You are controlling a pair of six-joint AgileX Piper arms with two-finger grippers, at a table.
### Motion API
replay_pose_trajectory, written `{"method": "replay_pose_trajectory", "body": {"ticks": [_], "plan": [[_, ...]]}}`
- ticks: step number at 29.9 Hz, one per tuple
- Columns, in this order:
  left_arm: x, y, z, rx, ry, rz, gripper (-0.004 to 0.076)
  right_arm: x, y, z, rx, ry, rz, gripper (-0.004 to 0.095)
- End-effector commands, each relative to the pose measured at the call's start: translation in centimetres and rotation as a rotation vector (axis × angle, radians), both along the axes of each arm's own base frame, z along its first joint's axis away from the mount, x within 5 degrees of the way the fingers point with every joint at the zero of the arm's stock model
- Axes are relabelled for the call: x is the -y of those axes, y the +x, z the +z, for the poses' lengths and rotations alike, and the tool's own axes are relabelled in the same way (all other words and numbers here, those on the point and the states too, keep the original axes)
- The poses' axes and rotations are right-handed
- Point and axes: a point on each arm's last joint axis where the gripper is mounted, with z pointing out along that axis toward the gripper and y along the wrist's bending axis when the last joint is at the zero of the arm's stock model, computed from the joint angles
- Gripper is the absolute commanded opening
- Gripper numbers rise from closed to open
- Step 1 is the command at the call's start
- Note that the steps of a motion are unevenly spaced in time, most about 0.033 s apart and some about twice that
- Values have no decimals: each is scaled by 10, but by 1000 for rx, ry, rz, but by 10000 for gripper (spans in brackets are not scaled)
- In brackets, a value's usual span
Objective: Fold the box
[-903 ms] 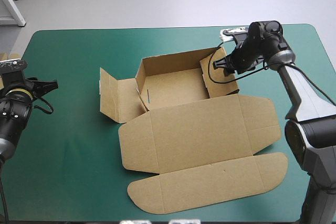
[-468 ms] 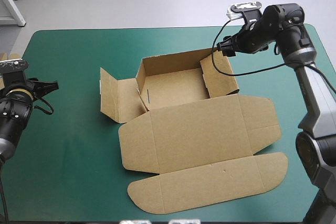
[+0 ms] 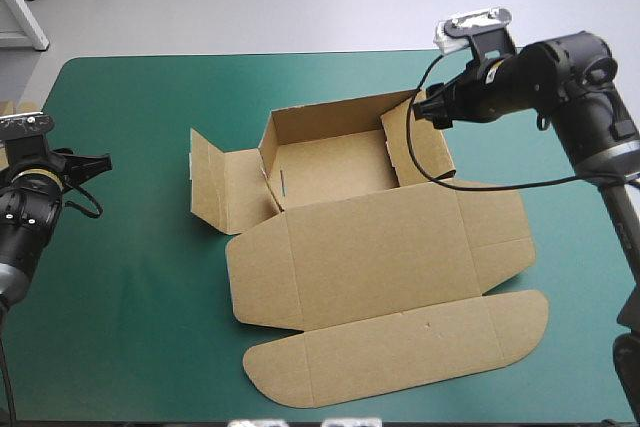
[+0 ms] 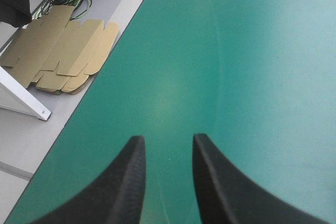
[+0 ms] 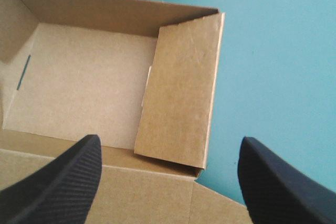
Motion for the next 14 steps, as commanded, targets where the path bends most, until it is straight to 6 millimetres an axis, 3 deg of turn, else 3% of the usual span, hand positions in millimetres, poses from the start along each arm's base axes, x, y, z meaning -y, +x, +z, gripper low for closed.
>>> {"method": "replay_pose_trajectory", "body": {"ticks": [1,5,14], "plan": [[4,-1,18,87,17,-32,222,4,-10,-4,97,18,-12,671],[4,-1,18,89,17,-33,222,2,1,-32,82,-7,-17,671],[4,-1,18,87,17,-32,222,-5,42,-74,28,-50,-23,671]]}}
